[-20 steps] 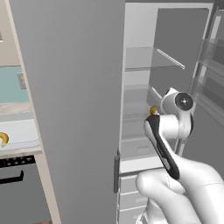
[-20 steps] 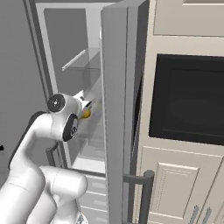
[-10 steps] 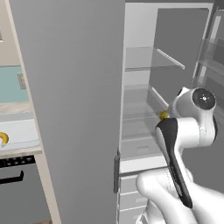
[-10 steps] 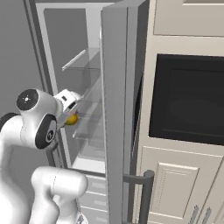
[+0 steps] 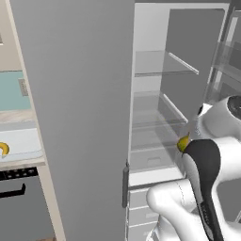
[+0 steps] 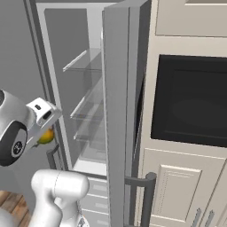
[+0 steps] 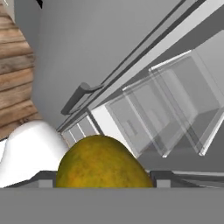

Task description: Pick the banana and orange from the fridge and place them inside the tupperware on the counter.

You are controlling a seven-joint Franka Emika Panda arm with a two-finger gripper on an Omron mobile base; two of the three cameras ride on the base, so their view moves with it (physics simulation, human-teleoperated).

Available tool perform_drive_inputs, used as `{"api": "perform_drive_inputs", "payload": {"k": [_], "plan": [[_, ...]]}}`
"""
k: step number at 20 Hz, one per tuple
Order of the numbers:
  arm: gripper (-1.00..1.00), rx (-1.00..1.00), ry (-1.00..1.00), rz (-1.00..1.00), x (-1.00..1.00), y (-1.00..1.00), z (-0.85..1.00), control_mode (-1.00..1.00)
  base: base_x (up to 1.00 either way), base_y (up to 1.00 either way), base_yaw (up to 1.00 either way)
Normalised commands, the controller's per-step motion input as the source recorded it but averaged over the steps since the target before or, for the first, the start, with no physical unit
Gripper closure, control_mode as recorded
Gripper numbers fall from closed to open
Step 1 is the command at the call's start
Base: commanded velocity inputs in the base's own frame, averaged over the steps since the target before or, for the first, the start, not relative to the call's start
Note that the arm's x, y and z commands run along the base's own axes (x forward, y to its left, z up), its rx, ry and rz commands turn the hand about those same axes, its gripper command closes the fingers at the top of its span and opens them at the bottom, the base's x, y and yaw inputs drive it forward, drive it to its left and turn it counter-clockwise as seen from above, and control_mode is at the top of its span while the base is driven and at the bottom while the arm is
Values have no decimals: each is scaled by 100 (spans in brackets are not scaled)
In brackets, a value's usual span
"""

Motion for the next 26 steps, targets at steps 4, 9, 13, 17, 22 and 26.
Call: {"api": "perform_drive_inputs", "payload": {"k": [4, 9, 13, 17, 22, 26], "plan": [[100, 0, 0, 0, -100, -14, 40, -100, 0, 0, 0], [100, 0, 10, 0, -72, 0, 34, -100, 0, 0, 0], [100, 0, 7, 0, -6, 1, 7, 100, 0, 32, 0], [100, 0, 0, 0, 0, 0, 0, 100, 0, 67, 0], [100, 0, 0, 0, 0, 0, 0, 100, 18, 97, 0], [100, 0, 0, 0, 0, 0, 0, 100, 42, 100, 0]]}}
